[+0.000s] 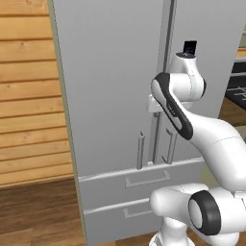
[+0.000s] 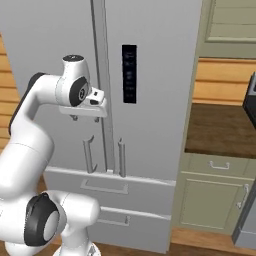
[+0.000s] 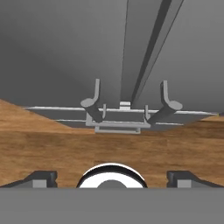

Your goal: Take the strawberry from the fridge and place it on top of the pancake, located on the dining counter.

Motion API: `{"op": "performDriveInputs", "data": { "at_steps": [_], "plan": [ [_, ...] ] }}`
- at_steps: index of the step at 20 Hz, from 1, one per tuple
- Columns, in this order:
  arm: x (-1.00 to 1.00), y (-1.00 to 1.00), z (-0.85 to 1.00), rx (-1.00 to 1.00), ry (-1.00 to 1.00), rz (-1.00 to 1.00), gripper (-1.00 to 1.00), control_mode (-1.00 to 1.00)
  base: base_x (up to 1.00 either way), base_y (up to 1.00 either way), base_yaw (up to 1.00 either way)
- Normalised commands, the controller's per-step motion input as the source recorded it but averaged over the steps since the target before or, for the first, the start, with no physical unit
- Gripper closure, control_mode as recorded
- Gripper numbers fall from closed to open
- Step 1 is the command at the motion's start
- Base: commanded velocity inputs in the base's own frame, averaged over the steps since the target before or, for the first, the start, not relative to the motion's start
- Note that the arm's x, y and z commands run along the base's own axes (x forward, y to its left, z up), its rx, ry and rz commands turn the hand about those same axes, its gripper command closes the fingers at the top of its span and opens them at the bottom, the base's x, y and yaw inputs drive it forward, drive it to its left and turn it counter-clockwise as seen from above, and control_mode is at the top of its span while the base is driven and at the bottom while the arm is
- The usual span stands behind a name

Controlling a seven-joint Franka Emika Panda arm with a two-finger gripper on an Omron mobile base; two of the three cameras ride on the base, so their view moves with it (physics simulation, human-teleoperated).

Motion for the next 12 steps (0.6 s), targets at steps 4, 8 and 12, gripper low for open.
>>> {"op": "performDriveInputs", "data": {
  "at_steps": [4,8,12],
  "plan": [
    [0.0,0.0,0.0,0.0,0.0,0.0,-1.0,1.0,-0.96,-0.24,-0.07],
    [-0.2,-0.09,-0.17,0.0,0.0,0.0,-1.0,-1.0,-0.3,-0.07,-0.02],
    [-0.01,-0.43,-0.79,0.0,0.0,0.0,-1.0,-1.0,0.0,0.0,0.0]
  ]
}}
